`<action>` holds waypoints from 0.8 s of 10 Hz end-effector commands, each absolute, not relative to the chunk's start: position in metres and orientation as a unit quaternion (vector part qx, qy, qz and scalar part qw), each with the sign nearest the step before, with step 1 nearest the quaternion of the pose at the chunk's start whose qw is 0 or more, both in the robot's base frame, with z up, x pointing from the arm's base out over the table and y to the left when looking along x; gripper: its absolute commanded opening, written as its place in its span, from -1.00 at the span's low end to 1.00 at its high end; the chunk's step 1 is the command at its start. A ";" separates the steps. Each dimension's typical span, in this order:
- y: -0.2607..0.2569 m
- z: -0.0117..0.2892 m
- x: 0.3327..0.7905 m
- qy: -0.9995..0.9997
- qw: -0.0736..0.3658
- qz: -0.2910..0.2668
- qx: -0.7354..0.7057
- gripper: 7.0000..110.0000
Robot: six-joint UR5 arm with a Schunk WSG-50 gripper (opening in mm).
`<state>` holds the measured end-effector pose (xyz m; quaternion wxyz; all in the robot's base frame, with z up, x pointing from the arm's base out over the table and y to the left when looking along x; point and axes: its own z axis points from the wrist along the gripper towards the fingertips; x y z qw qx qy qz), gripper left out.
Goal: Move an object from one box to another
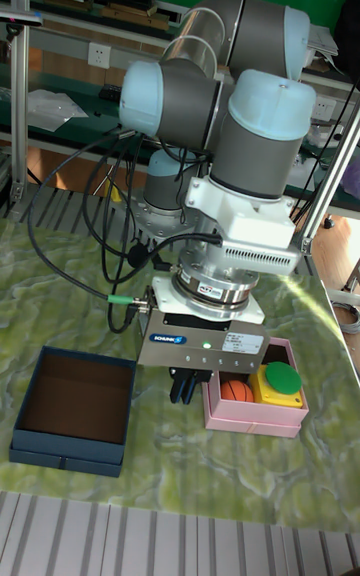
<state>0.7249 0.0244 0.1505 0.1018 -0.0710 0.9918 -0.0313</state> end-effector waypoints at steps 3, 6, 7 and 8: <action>0.028 0.162 0.716 0.992 0.115 -0.016 -0.040 -1.00; 0.016 0.159 0.693 0.991 0.124 -0.013 -0.039 -1.00; 0.014 0.159 0.688 0.991 0.128 -0.012 -0.037 -1.00; 0.013 0.157 0.685 0.991 0.132 -0.011 -0.036 -1.00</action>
